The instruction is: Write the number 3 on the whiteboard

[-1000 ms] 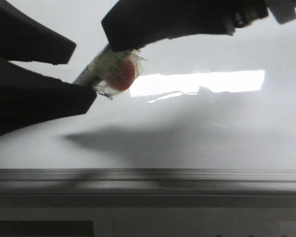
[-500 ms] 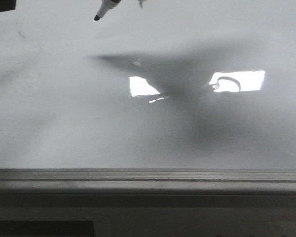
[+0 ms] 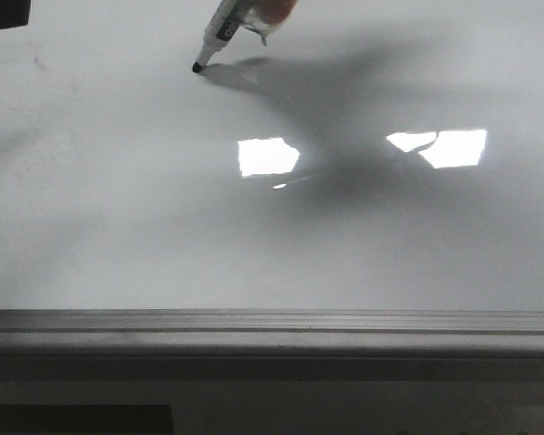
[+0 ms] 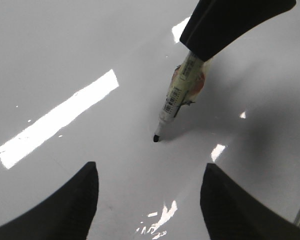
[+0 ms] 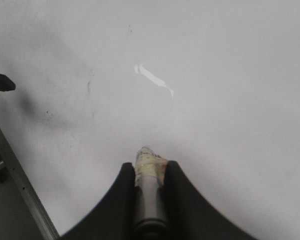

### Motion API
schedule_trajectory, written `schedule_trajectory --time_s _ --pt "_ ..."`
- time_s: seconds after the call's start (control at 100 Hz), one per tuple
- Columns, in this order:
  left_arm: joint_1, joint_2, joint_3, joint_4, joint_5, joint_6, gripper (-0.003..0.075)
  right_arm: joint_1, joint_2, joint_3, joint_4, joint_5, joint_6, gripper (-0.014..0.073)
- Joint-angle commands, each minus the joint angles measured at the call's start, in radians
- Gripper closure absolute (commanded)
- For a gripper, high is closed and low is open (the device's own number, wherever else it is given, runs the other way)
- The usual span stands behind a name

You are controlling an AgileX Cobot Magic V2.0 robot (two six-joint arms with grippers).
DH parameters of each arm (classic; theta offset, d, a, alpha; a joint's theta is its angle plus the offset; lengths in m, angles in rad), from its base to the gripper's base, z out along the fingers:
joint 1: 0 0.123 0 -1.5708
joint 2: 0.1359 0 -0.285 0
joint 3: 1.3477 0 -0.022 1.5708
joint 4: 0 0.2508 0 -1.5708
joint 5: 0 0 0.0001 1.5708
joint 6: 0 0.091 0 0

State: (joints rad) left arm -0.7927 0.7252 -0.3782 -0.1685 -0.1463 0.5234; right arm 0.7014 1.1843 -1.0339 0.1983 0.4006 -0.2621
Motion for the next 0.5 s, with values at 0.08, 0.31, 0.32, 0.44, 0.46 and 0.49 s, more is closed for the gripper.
schedule_trajectory --time_s 0.08,0.31,0.32,0.44,0.46,0.49 --pt "0.002 -0.003 -0.033 -0.011 -0.077 -0.013 0.0318 -0.058 -0.03 -0.05 -0.044 -0.061 -0.006 0.0658" --pt "0.002 -0.003 -0.033 -0.011 -0.077 -0.013 0.0318 -0.092 -0.069 -0.049 -0.031 0.112 -0.001 0.0658" --pt "0.002 -0.003 -0.033 -0.011 -0.077 -0.013 0.0318 -0.091 -0.069 -0.049 -0.031 0.122 -0.001 0.0658" --pt "0.002 -0.003 -0.033 -0.011 -0.077 -0.013 0.0318 -0.039 -0.053 -0.009 -0.011 0.108 -0.001 0.0658" --pt "0.002 -0.003 -0.033 -0.011 -0.077 -0.013 0.0318 -0.028 -0.042 -0.004 -0.01 0.093 -0.001 0.0658" --pt "0.002 -0.003 -0.033 -0.011 -0.077 -0.013 0.0318 -0.015 -0.036 -0.001 -0.01 0.083 -0.001 0.0658"
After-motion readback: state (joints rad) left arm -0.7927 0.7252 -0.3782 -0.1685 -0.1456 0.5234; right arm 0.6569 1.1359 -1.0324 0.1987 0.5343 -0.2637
